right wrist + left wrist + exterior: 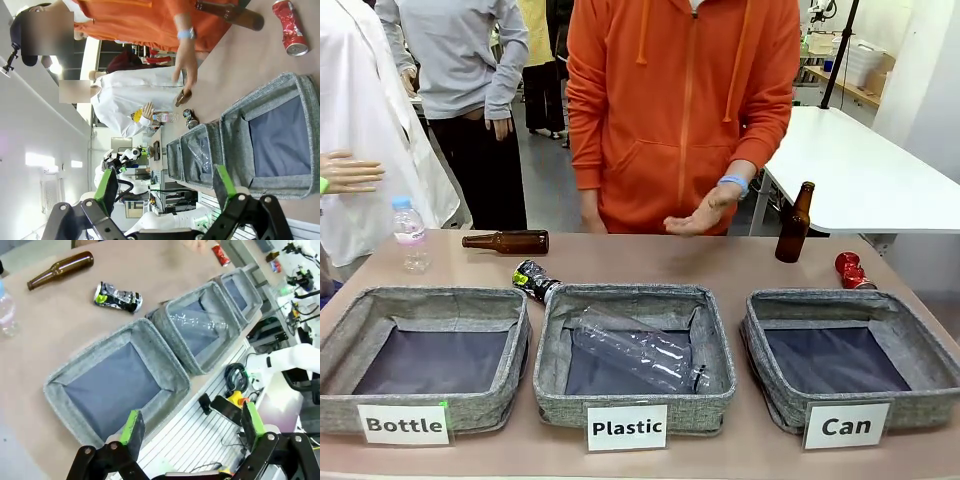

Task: Sort the can waste into the basket.
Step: Pick up the can waste from the table and place it in the right Fabric basket.

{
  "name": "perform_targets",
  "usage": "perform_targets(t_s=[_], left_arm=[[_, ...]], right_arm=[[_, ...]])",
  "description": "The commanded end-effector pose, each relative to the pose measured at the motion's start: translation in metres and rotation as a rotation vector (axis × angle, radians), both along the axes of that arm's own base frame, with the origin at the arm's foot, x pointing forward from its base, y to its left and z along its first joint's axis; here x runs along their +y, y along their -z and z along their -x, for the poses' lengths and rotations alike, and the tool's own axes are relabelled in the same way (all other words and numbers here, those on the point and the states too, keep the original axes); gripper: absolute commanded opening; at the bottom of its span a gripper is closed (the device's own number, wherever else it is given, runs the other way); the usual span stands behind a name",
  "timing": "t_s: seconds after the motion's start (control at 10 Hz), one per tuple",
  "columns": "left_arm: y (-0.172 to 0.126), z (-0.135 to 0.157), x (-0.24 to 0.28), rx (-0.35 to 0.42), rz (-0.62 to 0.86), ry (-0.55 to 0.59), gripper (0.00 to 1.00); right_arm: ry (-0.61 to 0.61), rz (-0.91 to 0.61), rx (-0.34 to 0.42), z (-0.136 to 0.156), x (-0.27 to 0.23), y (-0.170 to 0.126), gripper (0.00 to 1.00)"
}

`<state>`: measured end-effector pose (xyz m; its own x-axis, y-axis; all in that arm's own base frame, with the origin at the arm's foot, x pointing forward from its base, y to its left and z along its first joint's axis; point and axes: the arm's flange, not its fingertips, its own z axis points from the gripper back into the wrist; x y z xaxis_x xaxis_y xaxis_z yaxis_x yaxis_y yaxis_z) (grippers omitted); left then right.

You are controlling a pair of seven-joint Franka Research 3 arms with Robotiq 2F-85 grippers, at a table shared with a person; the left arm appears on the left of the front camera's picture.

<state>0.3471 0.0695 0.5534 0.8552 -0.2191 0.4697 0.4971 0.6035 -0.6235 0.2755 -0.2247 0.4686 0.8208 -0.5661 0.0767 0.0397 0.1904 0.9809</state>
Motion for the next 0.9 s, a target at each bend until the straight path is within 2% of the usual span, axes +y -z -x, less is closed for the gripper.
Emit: perform_targets(t_s=[0.0, 0.2, 0.4, 0.6, 0.8], left_arm=[[0.004, -0.015, -0.034, -0.061, -0.024, 0.013, 1.0], [0.018, -0.044, -0.093, -0.09, -0.148, 0.057, 1.0], [0.04, -0.078, -0.143, -0.171, -0.258, -0.022, 1.0], [0.073, -0.108, -0.185, -0.163, -0.449, -0.098, 1.0], [0.093, -0.127, -0.212, -0.13, -0.525, -0.136, 1.0]], right_arm=[[-0.009, 0.009, -0.02, 0.0, -0.002, -0.002, 1.0], [-0.009, 0.009, -0.02, 0.0, -0.002, -0.002, 1.0], [-0.009, 0.009, -0.02, 0.0, -0.002, -0.002, 1.0], [-0.009, 0.009, -0.02, 0.0, -0.002, -0.002, 1.0], [-0.009, 0.009, -0.02, 0.0, -0.002, -0.002, 1.0]])
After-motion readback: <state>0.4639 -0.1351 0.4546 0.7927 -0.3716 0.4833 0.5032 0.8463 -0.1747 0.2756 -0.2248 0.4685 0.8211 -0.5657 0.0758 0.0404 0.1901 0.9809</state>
